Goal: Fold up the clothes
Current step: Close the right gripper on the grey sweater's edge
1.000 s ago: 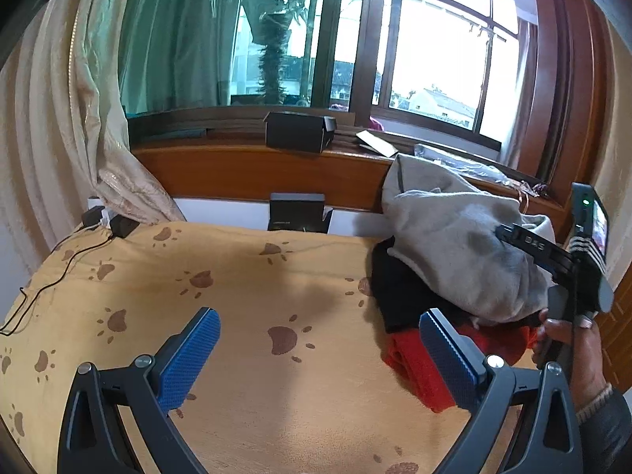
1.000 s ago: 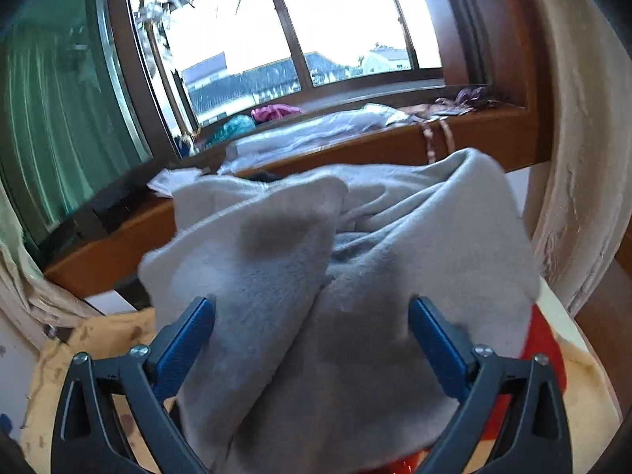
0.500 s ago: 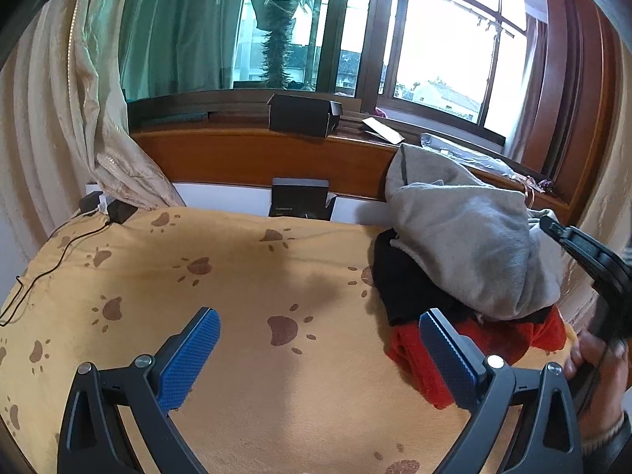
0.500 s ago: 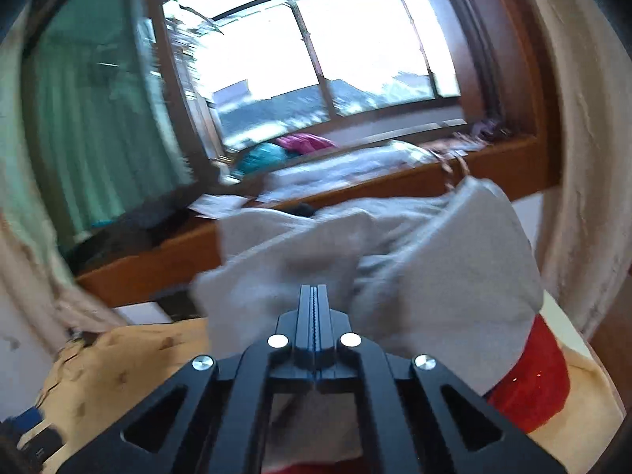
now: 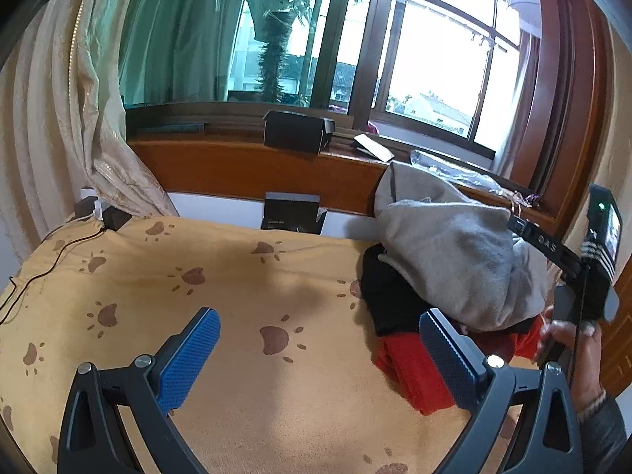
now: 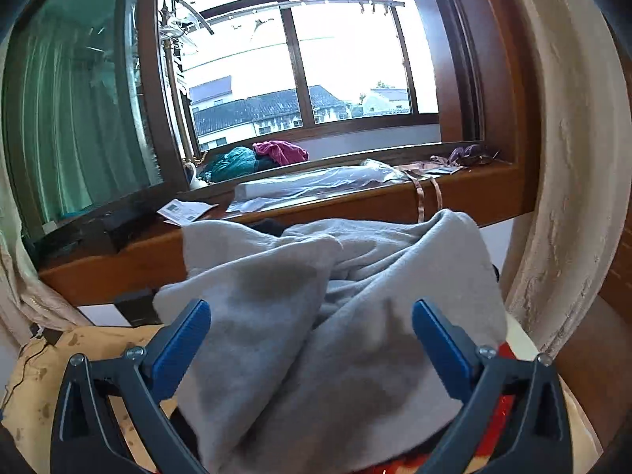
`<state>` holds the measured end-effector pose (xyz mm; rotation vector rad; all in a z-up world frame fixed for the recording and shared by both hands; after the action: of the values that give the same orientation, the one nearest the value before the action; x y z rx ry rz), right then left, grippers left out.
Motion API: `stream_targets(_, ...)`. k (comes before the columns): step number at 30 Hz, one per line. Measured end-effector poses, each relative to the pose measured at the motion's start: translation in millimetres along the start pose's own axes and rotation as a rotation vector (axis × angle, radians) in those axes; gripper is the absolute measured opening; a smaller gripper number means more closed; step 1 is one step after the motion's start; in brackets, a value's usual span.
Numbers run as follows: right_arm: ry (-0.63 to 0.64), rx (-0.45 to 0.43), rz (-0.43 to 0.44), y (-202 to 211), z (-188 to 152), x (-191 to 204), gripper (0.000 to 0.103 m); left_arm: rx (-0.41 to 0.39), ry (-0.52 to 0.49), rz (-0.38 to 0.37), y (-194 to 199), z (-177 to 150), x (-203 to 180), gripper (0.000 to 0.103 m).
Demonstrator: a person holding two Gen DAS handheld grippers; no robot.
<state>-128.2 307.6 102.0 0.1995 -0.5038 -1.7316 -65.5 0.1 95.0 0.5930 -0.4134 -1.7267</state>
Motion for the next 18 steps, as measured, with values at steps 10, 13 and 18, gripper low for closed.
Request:
stream_targets(10,0.024,0.066,-0.084,-46,-16,-6,0.032,0.047,-0.009,0.039,-20,-9,3,0.103)
stream_targets(13,-0.05,0.044,-0.002,-31,-16,-9,0.007,0.049,0.006,0.043,-20,-8,7,0.103)
stream_targets(18,-0.034,-0.05,0.231,41,-7,29,0.007,0.04,0.027,0.024,-12,-4,10,0.103)
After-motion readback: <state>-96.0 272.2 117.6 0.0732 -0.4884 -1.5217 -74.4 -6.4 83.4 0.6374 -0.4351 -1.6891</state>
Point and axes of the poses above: each gripper's, at about its wrist camera, not at the fingertips, and y roughly against the way its jaws point, x to its left, z to its top, the point moved 7 cm from there along -y, roughly the way its jaws point, and after that the axes turned 1 degree about z, right-handed, at the moved point
